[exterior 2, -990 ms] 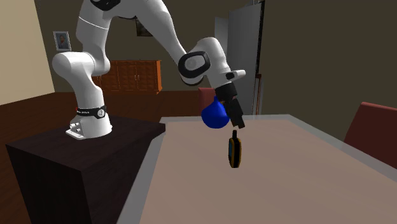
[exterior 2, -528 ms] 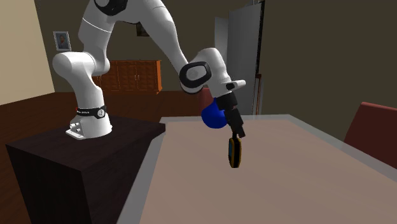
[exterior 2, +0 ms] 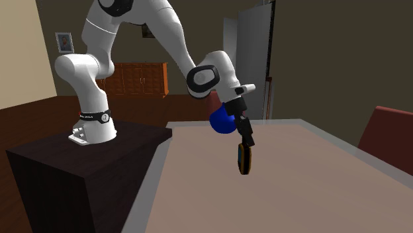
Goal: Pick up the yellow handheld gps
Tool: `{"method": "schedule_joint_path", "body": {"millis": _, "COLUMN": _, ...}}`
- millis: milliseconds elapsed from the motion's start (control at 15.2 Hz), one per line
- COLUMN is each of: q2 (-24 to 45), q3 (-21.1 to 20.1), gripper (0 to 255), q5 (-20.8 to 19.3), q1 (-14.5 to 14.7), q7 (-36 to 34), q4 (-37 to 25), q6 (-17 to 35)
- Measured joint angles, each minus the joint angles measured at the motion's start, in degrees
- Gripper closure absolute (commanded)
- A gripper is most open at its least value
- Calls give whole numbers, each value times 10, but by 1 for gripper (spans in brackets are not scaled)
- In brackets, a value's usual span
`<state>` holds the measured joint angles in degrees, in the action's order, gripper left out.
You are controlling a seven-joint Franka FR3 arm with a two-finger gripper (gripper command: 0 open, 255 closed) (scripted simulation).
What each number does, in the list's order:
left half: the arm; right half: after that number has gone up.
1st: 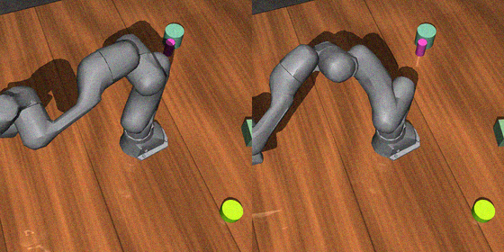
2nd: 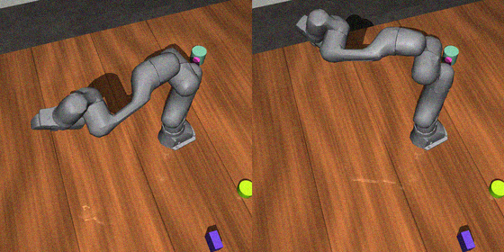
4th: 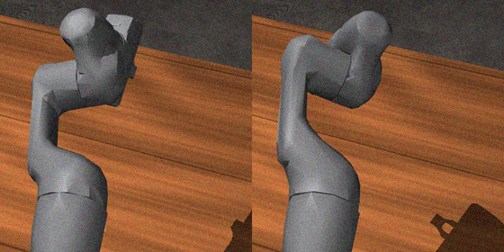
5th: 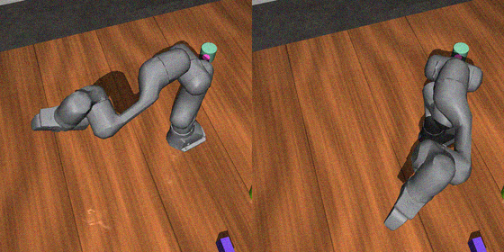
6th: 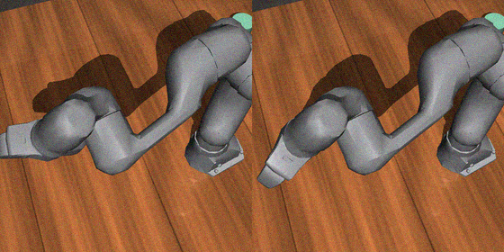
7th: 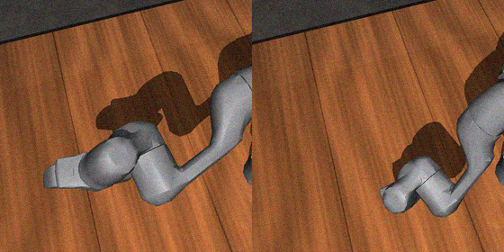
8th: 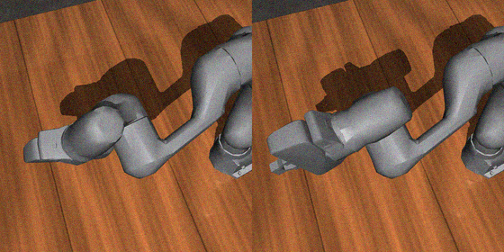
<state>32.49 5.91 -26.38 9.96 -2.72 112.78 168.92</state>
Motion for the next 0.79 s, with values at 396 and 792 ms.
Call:
{"method": "schedule_joint_path", "body": {"millis": 396, "q2": -10, "q3": -8, "gripper": 255, "q5": 5, "q1": -7, "q7": 9, "q4": 0, "q6": -12}}
{"method": "schedule_joint_path", "body": {"millis": 792, "q2": -47, "q3": -24, "gripper": 255, "q5": 17, "q1": -17, "q7": 26, "q4": 5, "q6": -44}}
